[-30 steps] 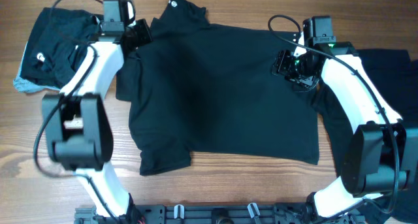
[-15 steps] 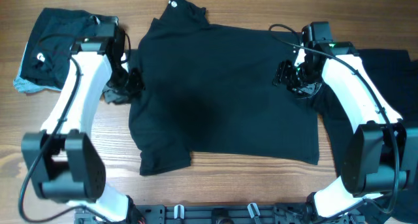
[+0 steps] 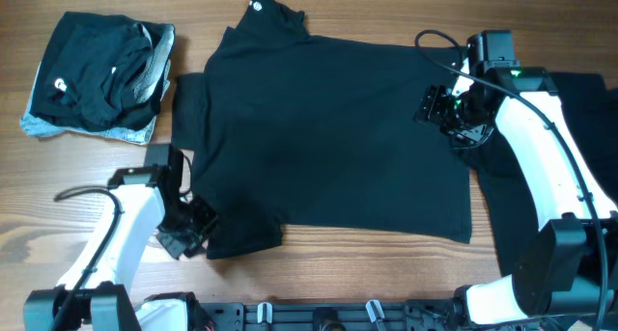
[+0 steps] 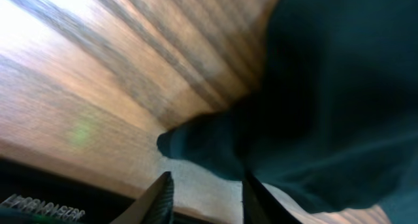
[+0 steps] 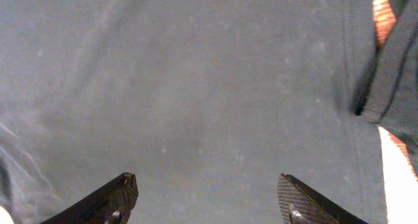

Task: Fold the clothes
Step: 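Grasp the bottom hem corners with both grippers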

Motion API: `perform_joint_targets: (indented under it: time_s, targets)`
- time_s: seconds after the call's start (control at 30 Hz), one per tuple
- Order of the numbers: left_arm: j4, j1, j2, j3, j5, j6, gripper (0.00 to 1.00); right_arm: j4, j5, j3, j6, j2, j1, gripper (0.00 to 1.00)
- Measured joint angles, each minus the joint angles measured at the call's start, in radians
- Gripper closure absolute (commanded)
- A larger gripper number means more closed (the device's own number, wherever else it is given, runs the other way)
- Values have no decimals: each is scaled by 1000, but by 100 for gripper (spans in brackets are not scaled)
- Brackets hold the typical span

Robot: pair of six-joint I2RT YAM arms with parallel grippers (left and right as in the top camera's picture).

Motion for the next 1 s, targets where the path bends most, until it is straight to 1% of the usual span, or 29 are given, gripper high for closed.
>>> perform_joint_targets:
  time_s: [0.03, 0.1, 0.13, 0.3, 0.4, 0.43, 0.53, 0.63, 0.7, 0.77, 0.87, 0.9, 1.0]
  targets:
    - [27, 0, -1, -40, 20, -5, 62, 0, 0, 0, 0, 0, -6, 26]
    - [32, 0, -1, -76, 39, -11, 59, 0, 0, 0, -5, 0, -18, 26]
    - [31, 0, -1, -79, 43, -11, 57, 0, 0, 0, -9, 0, -24, 26]
    - [95, 0, -1, -79, 34, -12, 57, 0, 3, 0, -15, 0, -35, 26]
    - [119, 0, -1, -79, 12, -14, 54, -4, 3, 0, -15, 0, -35, 26]
    - [119, 0, -1, -79, 10, -15, 53, -4, 3, 0, -15, 0, -35, 26]
    - [80, 0, -1, -79, 3, -16, 44, -9, 3, 0, -15, 0, -35, 26]
    - [92, 1, 0, -82, -9, -25, 44, -12, 3, 0, -15, 0, -47, 26]
    - [97, 3, 8, -82, -9, -33, 48, -12, 3, 0, -15, 0, -63, 26]
    - [113, 3, 19, -84, -8, -35, 58, -12, 3, 0, -16, 0, -80, 27]
    - [191, 3, 26, -87, -3, -43, 74, -16, 3, 0, -16, 0, -100, 27]
    - [206, 3, 26, -87, -2, -44, 83, -22, 3, 0, -16, 0, -104, 27]
    - [203, 3, 26, -87, 8, -51, 92, -32, 3, 0, -23, 0, -116, 27]
